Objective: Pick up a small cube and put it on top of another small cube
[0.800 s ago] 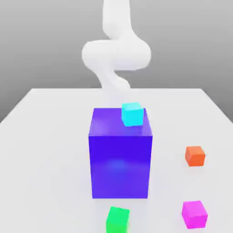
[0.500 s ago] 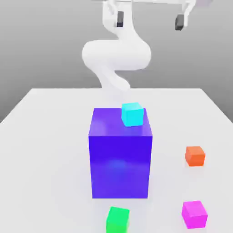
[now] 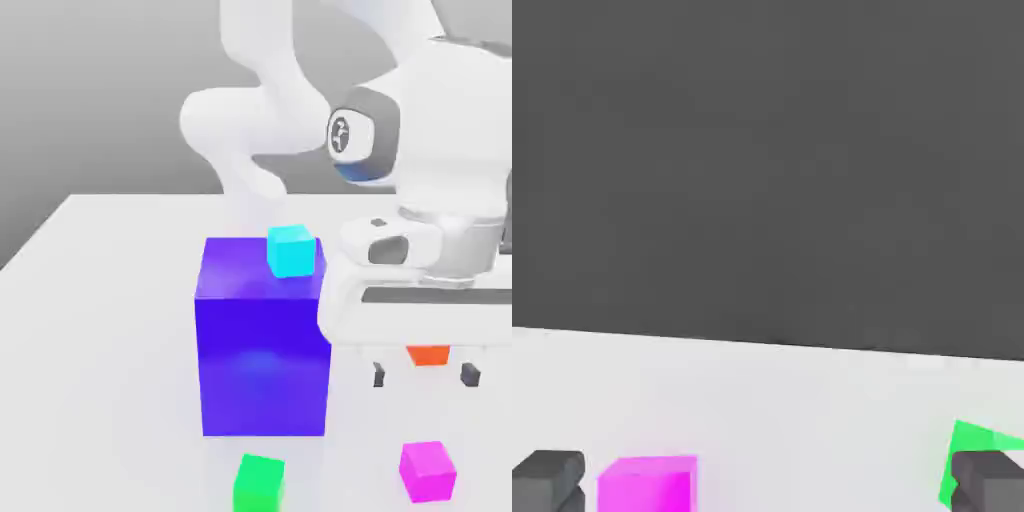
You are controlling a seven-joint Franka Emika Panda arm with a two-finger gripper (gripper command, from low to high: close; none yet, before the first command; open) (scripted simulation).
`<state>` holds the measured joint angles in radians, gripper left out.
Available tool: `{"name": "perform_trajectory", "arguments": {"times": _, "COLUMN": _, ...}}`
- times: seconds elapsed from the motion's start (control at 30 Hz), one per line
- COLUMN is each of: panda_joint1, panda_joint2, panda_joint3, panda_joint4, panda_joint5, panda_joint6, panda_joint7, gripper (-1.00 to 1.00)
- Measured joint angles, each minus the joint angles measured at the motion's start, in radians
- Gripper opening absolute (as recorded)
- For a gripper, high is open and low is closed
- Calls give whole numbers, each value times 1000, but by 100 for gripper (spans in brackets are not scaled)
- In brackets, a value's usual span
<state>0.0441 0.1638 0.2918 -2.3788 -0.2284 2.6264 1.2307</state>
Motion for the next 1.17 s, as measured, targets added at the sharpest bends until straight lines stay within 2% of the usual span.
{"name": "perform_trajectory", "arguments": {"times": 0.13, "panda_joint1": 34, "panda_joint2": 138, "panda_joint3": 14, "panda_joint4": -10, "panda_joint5": -1, "panda_joint6": 57, "panda_joint7": 38, "gripper": 0}}
{"name": "perform_trajectory", "arguments": {"times": 0.27, "panda_joint1": 94, "panda_joint2": 283, "panda_joint3": -51, "panda_joint4": 17, "panda_joint5": -69, "panda_joint6": 159, "panda_joint7": 96, "gripper": 0}}
{"name": "perform_trajectory", "arguments": {"times": 0.3, "panda_joint1": 109, "panda_joint2": 312, "panda_joint3": -69, "panda_joint4": 23, "panda_joint5": -83, "panda_joint6": 181, "panda_joint7": 108, "gripper": -100}}
{"name": "perform_trajectory", "arguments": {"times": 0.53, "panda_joint1": 110, "panda_joint2": 315, "panda_joint3": -70, "panda_joint4": 24, "panda_joint5": -85, "panda_joint6": 184, "panda_joint7": 110, "gripper": -100}}
{"name": "perform_trajectory", "arguments": {"times": 0.7, "panda_joint1": 36, "panda_joint2": 158, "panda_joint3": -8, "panda_joint4": -16, "panda_joint5": 15, "panda_joint6": 70, "panda_joint7": 31, "gripper": -100}}
{"name": "perform_trajectory", "arguments": {"times": 0.9, "panda_joint1": -156, "panda_joint2": 11, "panda_joint3": -100, "panda_joint4": -76, "panda_joint5": 153, "panda_joint6": -3, "panda_joint7": -110, "gripper": -100}}
{"name": "perform_trajectory", "arguments": {"times": 1.03, "panda_joint1": -185, "panda_joint2": 107, "panda_joint3": -150, "panda_joint4": -76, "panda_joint5": 136, "panda_joint6": 96, "panda_joint7": -107, "gripper": -100}}
{"name": "perform_trajectory", "arguments": {"times": 1.07, "panda_joint1": -183, "panda_joint2": 129, "panda_joint3": -156, "panda_joint4": -75, "panda_joint5": 127, "panda_joint6": 117, "panda_joint7": -101, "gripper": 100}}
{"name": "perform_trajectory", "arguments": {"times": 1.17, "panda_joint1": -183, "panda_joint2": 129, "panda_joint3": -156, "panda_joint4": -75, "panda_joint5": 127, "panda_joint6": 117, "panda_joint7": -101, "gripper": 100}}
